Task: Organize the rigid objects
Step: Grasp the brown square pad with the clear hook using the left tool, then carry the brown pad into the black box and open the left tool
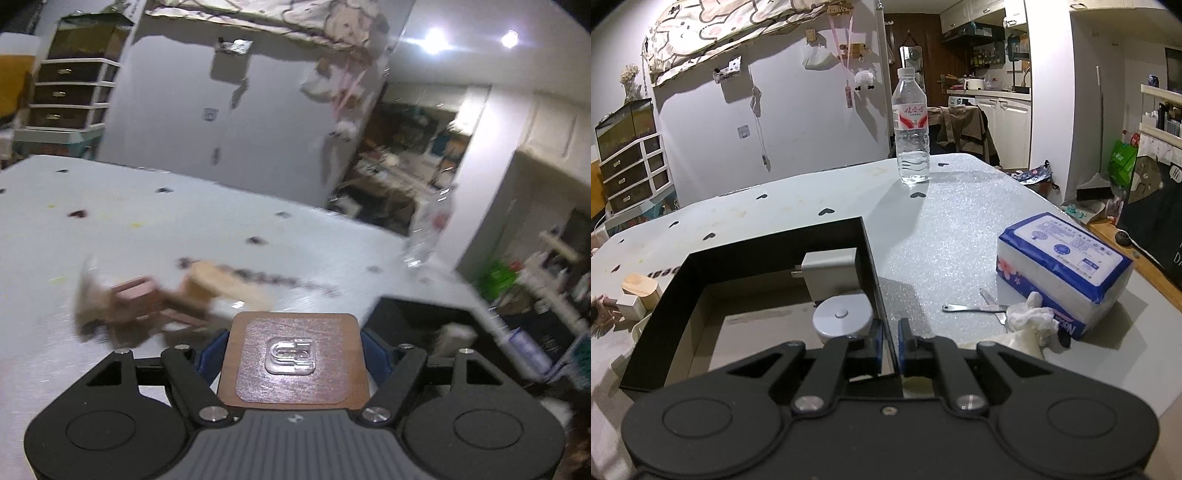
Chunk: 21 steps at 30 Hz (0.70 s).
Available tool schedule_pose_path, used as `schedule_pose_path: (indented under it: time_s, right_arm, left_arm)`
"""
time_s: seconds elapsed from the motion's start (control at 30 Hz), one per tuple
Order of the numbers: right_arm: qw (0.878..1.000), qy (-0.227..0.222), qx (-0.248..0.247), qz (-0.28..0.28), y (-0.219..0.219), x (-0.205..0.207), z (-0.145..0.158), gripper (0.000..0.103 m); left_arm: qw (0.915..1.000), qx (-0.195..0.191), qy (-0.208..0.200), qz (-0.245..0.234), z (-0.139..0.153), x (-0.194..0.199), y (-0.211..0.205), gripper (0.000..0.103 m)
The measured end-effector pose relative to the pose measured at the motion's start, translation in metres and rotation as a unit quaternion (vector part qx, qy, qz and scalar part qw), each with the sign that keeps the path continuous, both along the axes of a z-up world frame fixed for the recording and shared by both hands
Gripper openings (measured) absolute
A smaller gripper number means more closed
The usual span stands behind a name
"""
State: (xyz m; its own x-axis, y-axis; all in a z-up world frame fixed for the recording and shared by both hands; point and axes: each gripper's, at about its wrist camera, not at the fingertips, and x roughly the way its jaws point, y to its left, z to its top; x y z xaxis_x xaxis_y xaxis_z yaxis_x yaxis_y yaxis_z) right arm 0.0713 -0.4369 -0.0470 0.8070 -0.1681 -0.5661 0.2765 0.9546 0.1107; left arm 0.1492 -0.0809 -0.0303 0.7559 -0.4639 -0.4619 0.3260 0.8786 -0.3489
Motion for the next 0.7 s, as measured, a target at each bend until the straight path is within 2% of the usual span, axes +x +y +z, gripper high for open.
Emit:
schedule_pose_path:
  time_s: [0.23, 0.47, 0.63, 0.7]
  right_arm:
    - [1.0, -0.001, -0.002, 0.009, -0.001, 0.0, 0.0, 0.008]
    - [1.0, -0.002, -0.001, 0.028, -0.005, -0.001, 0.0, 0.007]
    - [0.999, -0.007, 0.011, 0.038, -0.01, -0.002, -0.001, 0.006]
    - [0.999, -0.009, 0.018, 0.041, -0.013, -0.002, -0.001, 0.006]
  left_arm:
    - [0.9969, -0.022, 0.014, -0.075, 0.025, 0.0, -0.058, 0.075]
    - [0.9857, -0.039, 0.092, -0.136, 0.025, 0.009, -0.127, 0.075]
    - [0.9815, -0.034, 0.123, -0.143, 0.016, 0.016, -0.169, 0.075]
    - [0.979, -0.037, 0.147, -0.136, 0.009, 0.023, -0.181, 0.075]
